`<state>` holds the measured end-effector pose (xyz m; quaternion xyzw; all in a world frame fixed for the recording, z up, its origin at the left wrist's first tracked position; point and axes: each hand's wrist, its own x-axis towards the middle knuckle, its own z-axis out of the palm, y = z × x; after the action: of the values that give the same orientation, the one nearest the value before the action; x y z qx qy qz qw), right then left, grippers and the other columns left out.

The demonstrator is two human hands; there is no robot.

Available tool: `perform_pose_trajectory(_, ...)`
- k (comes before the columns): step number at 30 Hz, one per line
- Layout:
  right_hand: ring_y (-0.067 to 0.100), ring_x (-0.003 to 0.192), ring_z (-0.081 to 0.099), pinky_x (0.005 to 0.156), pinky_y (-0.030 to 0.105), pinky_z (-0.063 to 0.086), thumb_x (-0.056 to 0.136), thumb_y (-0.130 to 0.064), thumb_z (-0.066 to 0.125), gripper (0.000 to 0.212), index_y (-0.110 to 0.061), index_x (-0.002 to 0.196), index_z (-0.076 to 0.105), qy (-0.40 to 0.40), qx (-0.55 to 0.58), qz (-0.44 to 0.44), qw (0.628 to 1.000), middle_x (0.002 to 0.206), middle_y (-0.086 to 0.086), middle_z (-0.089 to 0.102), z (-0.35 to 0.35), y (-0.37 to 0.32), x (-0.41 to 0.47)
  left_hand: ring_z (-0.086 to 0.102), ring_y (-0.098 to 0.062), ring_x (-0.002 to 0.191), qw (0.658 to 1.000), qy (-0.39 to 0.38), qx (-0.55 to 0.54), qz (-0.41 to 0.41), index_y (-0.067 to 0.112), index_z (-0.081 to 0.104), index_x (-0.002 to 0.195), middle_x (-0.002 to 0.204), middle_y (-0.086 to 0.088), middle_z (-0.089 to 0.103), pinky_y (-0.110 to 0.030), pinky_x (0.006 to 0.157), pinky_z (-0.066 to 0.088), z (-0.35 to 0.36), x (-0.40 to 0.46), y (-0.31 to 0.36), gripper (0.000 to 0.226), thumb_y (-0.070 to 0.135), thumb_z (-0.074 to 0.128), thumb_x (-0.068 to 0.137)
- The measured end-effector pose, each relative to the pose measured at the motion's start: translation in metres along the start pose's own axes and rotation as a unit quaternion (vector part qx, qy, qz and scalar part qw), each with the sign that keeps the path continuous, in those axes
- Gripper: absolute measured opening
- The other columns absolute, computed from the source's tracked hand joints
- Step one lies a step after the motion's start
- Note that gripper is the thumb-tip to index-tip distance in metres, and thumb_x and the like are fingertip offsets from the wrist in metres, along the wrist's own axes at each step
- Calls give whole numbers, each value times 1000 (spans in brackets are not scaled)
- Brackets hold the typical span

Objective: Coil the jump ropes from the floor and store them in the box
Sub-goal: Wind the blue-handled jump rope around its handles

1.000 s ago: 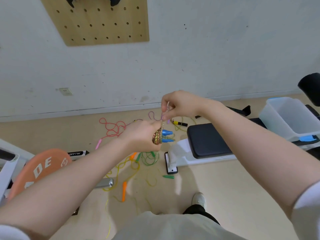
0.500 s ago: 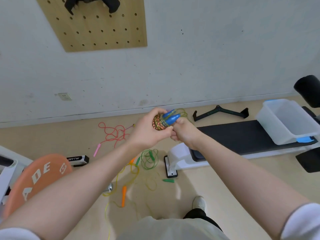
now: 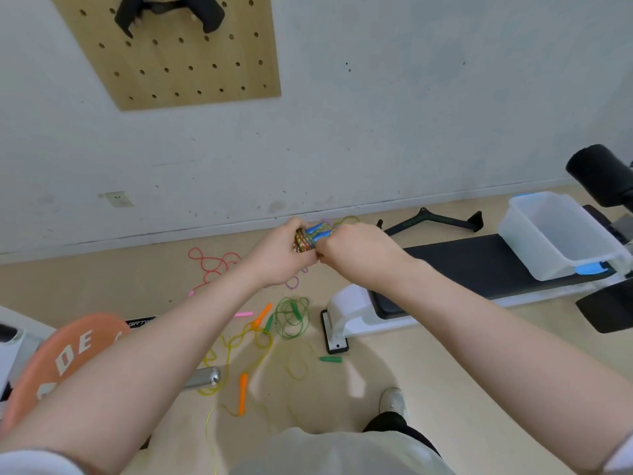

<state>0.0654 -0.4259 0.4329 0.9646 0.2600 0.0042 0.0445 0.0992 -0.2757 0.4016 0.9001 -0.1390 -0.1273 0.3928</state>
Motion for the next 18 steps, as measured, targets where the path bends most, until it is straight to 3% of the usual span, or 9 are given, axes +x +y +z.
perform_pose_trajectory(2, 33, 91, 61, 62, 33, 36, 96, -24, 43, 25, -11, 111, 58, 10, 4, -23, 1000, 100, 13, 62, -8, 6, -4, 53, 0, 55, 999, -34, 14, 18, 21, 46, 104, 77, 7, 57, -12, 48, 37, -3, -1, -1, 32, 14, 68, 81)
perform_pose_trajectory(4, 31, 87, 59, 64, 33, 38, 95, -30, 48, 26, -14, 111, 60, 23, 64, -17, 998, 94, 13, 64, -16, 15, -7, 55, -15, 75, 997, -67, 25, 40, 22, 46, 106, 90, 1, 58, -22, 64, 44, -3, -5, -2, 39, 25, 72, 77)
perform_pose_trajectory(6, 26, 77, 53, 65, 31, 37, 90, -31, 55, 22, -16, 103, 65, 21, 128, -21, 991, 83, 10, 65, -20, 21, -6, 56, -19, 84, 995, -74, 42, 60, 25, 47, 107, 99, -1, 57, -27, 70, 46, -1, -10, 0, 44, 36, 67, 69)
perform_pose_trajectory(9, 16, 64, 39, 61, 26, 27, 87, -28, 61, 16, -15, 93, 68, 12, 169, -47, 984, 63, 0, 48, -19, 20, -4, 50, -12, 82, 994, -26, 74, 81, 38, 42, 88, 83, 18, 52, -6, 64, 33, 3, -11, 6, 35, 29, 71, 71)
perform_pose_trajectory(11, 14, 63, 38, 60, 23, 24, 86, -26, 63, 15, -13, 92, 68, 20, 189, -50, 980, 63, -4, 47, -16, 19, -3, 50, -12, 79, 992, 19, 91, 85, 39, 40, 80, 76, 18, 52, -9, 61, 32, 3, -10, 10, 37, 31, 74, 67)
perform_pose_trajectory(14, 13, 60, 44, 56, 21, 28, 83, -25, 67, 16, -10, 88, 67, 21, 236, -31, 971, 66, -5, 54, -13, 18, -4, 58, -15, 82, 989, 45, 106, 97, 34, 51, 85, 81, 14, 56, -23, 66, 38, 5, -10, 10, 37, 55, 67, 59)
perform_pose_trajectory(16, 11, 55, 50, 54, 12, 35, 81, -20, 71, 17, -8, 89, 63, -9, 369, 11, 929, 67, -1, 59, -13, 20, -8, 61, -19, 87, 984, 52, 126, 116, 30, 57, 92, 85, 11, 58, -28, 69, 45, 6, -10, 7, 49, 62, 52, 56)
perform_pose_trajectory(18, 9, 52, 51, 49, 16, 40, 84, -13, 67, 11, -8, 89, 60, -33, 532, 57, 844, 67, 4, 60, -15, 26, -12, 62, -20, 90, 982, 69, 132, 115, 30, 58, 97, 92, 10, 63, -34, 74, 50, 7, -11, 7, 53, 62, 48, 57)
